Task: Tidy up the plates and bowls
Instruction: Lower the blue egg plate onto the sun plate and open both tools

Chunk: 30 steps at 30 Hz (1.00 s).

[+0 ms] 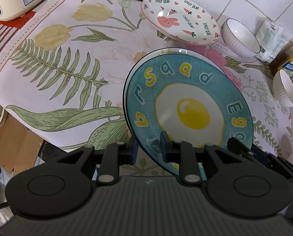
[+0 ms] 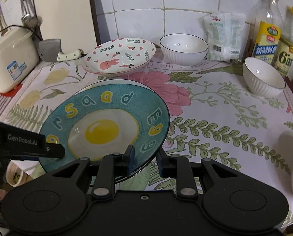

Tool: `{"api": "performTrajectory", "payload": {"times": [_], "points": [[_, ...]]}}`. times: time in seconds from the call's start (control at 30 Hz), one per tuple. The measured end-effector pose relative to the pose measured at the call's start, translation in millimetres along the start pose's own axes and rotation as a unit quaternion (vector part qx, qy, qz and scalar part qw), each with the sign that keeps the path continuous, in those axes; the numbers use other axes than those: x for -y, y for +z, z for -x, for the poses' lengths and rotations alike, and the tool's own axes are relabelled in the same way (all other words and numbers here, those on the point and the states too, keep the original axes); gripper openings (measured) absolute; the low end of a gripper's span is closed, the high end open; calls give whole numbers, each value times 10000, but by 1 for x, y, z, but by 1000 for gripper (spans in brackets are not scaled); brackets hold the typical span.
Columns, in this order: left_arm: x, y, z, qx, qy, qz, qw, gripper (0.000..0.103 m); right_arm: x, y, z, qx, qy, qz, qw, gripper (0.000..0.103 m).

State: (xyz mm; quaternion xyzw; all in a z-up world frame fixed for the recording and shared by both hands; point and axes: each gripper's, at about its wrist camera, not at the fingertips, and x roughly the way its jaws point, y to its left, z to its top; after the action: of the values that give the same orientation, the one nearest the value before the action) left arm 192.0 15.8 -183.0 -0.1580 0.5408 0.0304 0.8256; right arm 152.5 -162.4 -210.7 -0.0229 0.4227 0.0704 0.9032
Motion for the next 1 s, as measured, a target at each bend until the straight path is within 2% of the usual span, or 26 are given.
{"api": "performTrajectory", "payload": {"times": [0.27,0.57,0.73,0.87,1.0], "points": [[8,-1,-7,-220,318,-215,9990,22,-1,-5,-7,12,-46,203,9998,30],[6,0,2,-48,332,-332,9989,21,-1,-9,-7,166,-15,273,9995,29],[-1,0,22,152,229,-439,9987,22,10,-11,21,647,177,341,9972,29],[-6,3,45,451,-3,-534,9976,22,22,-3,50,1111,386,405,9922,30],[-12,9,67,851,-250,-733,9934,22,36,6,72,1537,771,337,9845,44]]}}
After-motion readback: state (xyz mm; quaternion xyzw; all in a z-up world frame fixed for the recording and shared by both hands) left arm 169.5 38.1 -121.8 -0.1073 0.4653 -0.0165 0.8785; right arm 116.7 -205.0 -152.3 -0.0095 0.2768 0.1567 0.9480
